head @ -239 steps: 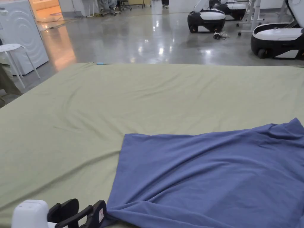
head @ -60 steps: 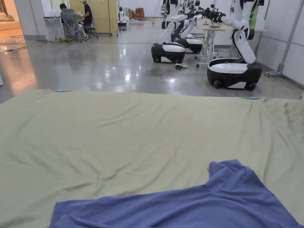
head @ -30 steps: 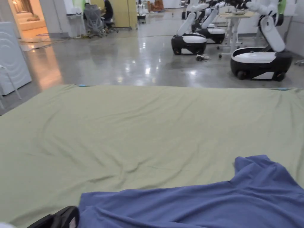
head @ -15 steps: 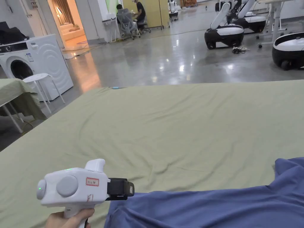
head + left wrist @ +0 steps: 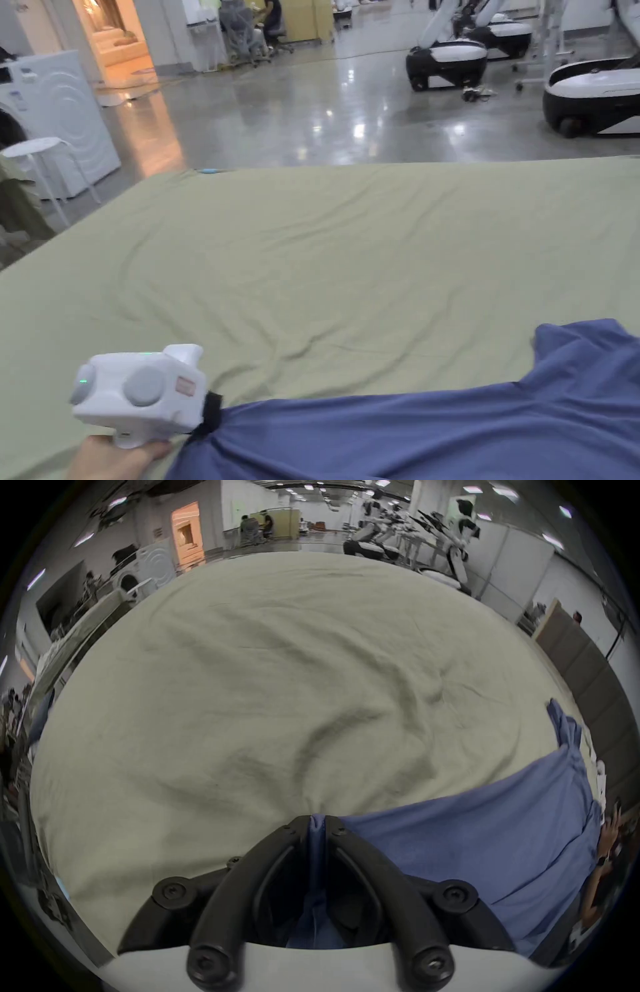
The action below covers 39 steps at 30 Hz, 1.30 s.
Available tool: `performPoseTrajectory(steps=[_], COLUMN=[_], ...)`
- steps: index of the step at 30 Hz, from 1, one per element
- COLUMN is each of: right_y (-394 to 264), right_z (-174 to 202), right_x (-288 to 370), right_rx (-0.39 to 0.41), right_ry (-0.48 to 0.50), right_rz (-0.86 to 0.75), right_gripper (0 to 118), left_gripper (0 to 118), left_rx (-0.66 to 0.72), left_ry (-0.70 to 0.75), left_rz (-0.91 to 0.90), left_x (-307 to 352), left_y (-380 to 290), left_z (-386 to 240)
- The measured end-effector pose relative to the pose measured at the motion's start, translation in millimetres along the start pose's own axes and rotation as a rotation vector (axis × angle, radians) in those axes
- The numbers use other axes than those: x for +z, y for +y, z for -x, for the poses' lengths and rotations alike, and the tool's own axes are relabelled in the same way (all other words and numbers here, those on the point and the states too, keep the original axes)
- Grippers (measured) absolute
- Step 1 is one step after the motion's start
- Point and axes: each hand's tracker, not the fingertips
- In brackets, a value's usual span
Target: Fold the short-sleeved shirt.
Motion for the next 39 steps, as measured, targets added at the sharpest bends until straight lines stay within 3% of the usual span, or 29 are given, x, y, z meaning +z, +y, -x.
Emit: performPoseTrajectory(steps=[2, 3, 5, 7, 8, 9, 10, 13, 16, 17, 19, 20, 21, 22, 23, 24, 28, 31, 35, 39], right_y=[29.2, 42.9, 71.4, 101.5, 116.1, 123.5, 136.4, 134.8, 116.2, 107.9, 108.0, 110.0, 110.2, 110.0, 108.5, 108.7, 128.2, 131.9, 97.6, 43.5], right_z=[-7.4, -12.2, -24.8, -37.8, -46.3, -52.9, -69.4, -81.4, -62.0, -59.8, -35.9, -28.7, -24.8, -9.3, -1.8, 0.4, 1.6, -5.6, -16.6, -29.3], right_x=[-20.8, -32.1, -64.4, -110.9, -143.0, -165.2, -227.9, -292.2, -322.3, -325.7, -309.9, -302.9, -300.1, -289.6, -286.0, -282.4, -221.1, -154.5, -70.1, -14.6], right_rx=[-0.017, -0.02, -0.036, -0.065, -0.06, -0.065, -0.075, -0.012, 0.109, 0.16, 0.229, 0.223, 0.217, 0.204, 0.262, 0.294, 0.201, 0.16, 0.186, 0.119], right_ry=[-0.045, -0.031, 0.031, 0.054, 0.072, 0.101, 0.104, -0.019, -0.158, -0.151, -0.178, -0.113, -0.098, -0.07, -0.155, -0.133, -0.107, -0.047, -0.063, -0.067], right_rz=[0.035, 0.059, 0.009, 0.11, 0.23, 0.3, 0.378, 0.515, 0.647, 0.665, 0.587, 0.591, 0.594, 0.602, 0.586, 0.577, 0.401, 0.342, 0.327, 0.347], right_gripper=[4, 18, 57, 96, 99, 96, 96, 96, 95, 89, 81, 63, 37, 0, 0, 0, 0, 0, 0, 0], left_gripper=[9, 9, 9, 9, 9, 9, 9, 9, 9, 9, 9, 9, 9, 9, 9, 9, 8, 8, 8, 8], left_rx=[0.001, -0.003, -0.033, -0.055, -0.054, -0.053, -0.055, -0.077, -0.092, -0.095, -0.099, -0.093, -0.09, -0.089, -0.095, -0.093, 0.01, -0.041, -0.119, -0.128], left_ry=[0.0, 0.0, 0.007, 0.008, 0.007, 0.007, 0.008, 0.019, 0.019, 0.017, 0.01, 0.0, -0.001, -0.002, -0.005, -0.016, -0.123, -0.189, -0.201, -0.212], left_rz=[0.014, 0.019, 0.022, 0.025, 0.029, 0.031, 0.034, 0.038, 0.049, 0.053, 0.058, 0.064, 0.062, 0.059, 0.056, 0.032, -0.151, -0.225, -0.226, -0.192], left_x=[-5.3, -5.8, -4.6, -0.4, 0.1, 0.2, 0.4, 2.8, 2.9, 3.3, 3.2, 3.5, 4.2, 6.0, 7.3, 12.4, 65.1, 110.1, 136.3, 129.6], left_y=[1.6, 1.1, 2.2, -0.5, -0.3, 0.1, 0.4, -0.5, 1.0, 1.5, 3.6, 3.9, 3.9, 4.0, 5.5, 6.4, 12.6, 2.0, -45.2, -102.5], left_z=[0.7, 1.4, 0.8, -5.2, -6.2, -6.7, -7.9, -14.3, -14.9, -14.9, -13.2, -13.2, -13.5, -13.9, -12.4, -10.0, 11.9, 22.7, 33.7, 45.5])
